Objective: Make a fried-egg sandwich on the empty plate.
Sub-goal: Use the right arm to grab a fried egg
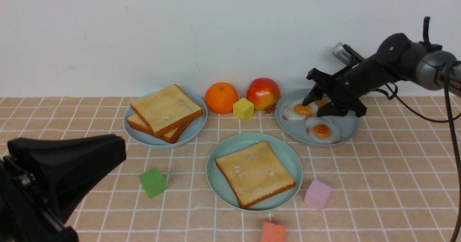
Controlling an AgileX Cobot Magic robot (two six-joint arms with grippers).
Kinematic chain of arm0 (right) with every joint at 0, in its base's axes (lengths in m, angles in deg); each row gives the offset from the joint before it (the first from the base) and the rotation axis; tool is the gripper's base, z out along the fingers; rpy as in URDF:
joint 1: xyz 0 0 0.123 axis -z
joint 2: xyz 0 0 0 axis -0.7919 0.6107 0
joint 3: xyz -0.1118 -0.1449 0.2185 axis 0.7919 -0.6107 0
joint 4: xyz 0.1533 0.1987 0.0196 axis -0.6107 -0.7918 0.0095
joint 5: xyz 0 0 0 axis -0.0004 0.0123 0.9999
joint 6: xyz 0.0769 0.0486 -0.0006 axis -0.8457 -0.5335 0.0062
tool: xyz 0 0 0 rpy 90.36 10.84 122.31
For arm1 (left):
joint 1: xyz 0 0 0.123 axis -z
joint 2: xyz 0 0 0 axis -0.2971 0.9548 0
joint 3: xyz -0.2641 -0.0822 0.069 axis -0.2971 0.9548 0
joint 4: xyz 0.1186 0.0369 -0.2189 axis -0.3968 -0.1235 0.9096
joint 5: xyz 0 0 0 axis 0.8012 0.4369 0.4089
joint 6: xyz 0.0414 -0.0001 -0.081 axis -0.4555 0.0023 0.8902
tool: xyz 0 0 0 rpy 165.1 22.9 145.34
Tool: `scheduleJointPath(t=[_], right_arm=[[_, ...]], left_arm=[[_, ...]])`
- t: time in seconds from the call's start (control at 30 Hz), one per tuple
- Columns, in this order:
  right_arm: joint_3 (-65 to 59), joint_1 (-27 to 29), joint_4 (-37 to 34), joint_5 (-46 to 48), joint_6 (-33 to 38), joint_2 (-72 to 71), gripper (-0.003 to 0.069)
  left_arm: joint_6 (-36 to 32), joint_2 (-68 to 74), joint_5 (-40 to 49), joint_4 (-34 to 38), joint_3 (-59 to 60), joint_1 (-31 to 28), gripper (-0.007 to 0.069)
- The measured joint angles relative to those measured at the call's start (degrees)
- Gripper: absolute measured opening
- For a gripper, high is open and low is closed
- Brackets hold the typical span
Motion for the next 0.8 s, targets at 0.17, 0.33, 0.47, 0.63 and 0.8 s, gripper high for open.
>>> scheduleJointPath(t=[0.17,0.33,0.47,0.63,0.8], right_arm=[[0.28,0.05,-1.20,-0.32,1.79,0.64,0.0385],[0.28,0.09,-1.27,-0.51,4.52,0.81,0.0306],[0.28,0.09,-1.08,-0.99,5.29,1.10,0.0158],[0.28,0.09,-1.21,-3.22,5.40,1.34,0.0003],[0.28,0.04,-1.28,-3.40,5.22,1.40,-0.0013]], left_arm=[[0.00,0.00,0.00,0.00,0.00,0.00,0.0039],[0.00,0.00,0.00,-0.06,0.00,0.00,0.0039],[0.00,0.00,0.00,-0.06,0.00,0.00,0.0039],[0.00,0.00,0.00,-0.06,0.00,0.00,0.0046],[0.00,0.00,0.00,-0.06,0.00,0.00,0.0049]])
